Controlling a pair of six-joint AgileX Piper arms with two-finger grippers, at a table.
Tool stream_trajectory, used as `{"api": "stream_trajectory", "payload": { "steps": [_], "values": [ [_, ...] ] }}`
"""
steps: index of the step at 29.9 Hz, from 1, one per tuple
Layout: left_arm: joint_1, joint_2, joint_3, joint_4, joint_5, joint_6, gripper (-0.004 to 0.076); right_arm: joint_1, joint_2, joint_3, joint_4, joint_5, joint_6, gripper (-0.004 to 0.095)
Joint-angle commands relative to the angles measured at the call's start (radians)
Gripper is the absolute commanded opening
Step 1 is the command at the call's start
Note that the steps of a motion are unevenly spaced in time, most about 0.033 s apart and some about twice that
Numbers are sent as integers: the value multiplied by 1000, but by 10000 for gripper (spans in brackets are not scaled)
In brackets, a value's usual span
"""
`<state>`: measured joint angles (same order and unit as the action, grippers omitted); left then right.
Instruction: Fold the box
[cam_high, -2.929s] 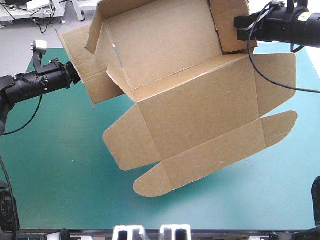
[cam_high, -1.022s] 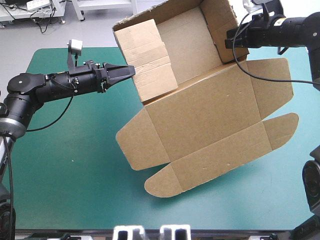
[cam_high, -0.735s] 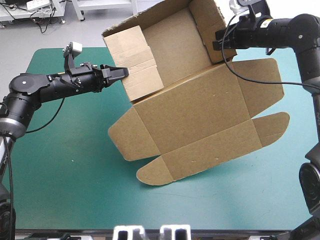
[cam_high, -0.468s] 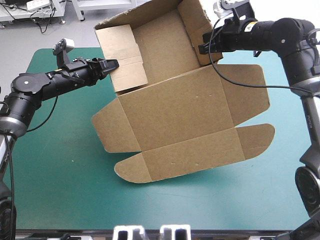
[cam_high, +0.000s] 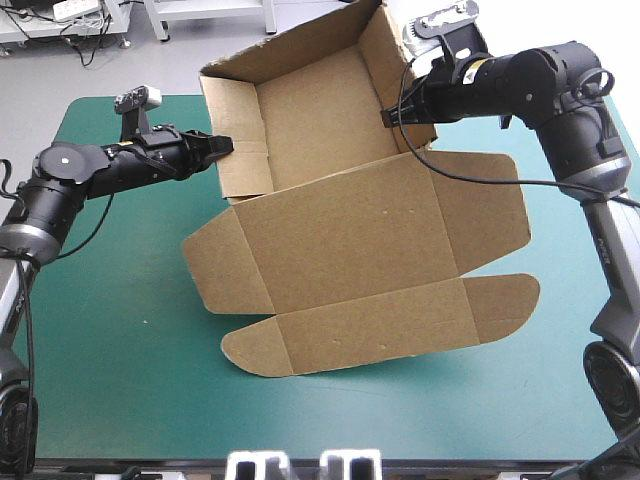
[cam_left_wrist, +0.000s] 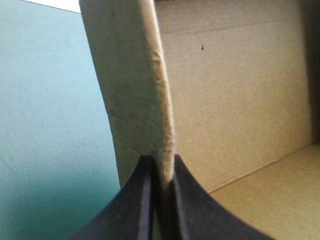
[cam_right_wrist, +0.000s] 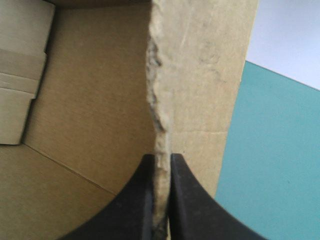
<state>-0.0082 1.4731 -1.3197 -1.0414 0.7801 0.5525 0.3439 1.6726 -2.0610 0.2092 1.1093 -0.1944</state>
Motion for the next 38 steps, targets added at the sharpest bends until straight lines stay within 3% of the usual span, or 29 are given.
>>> {"api": "stream_trajectory", "payload": {
  "steps": [1,7,15,23,32,38],
  "values": [
    [-13,-73,-144,33,69,-115,-10,22,-45,-22,-4,115,41,-15],
    [-13,-54,-300,381,241,-366,-10,20,-31,4,-57,147,102,-15],
    [-59,39,-313,618,465,-507,-10,20,39,122,-44,147,168,-19],
    [-275,173,-313,960,491,-674,-10,20,108,250,-44,145,172,-19],
    [-310,326,-315,1004,479,-683,-10,20,207,250,-78,93,131,-19],
    [-310,376,-321,1015,516,-683,-9,20,258,250,-127,128,81,-16]
  ]
}}
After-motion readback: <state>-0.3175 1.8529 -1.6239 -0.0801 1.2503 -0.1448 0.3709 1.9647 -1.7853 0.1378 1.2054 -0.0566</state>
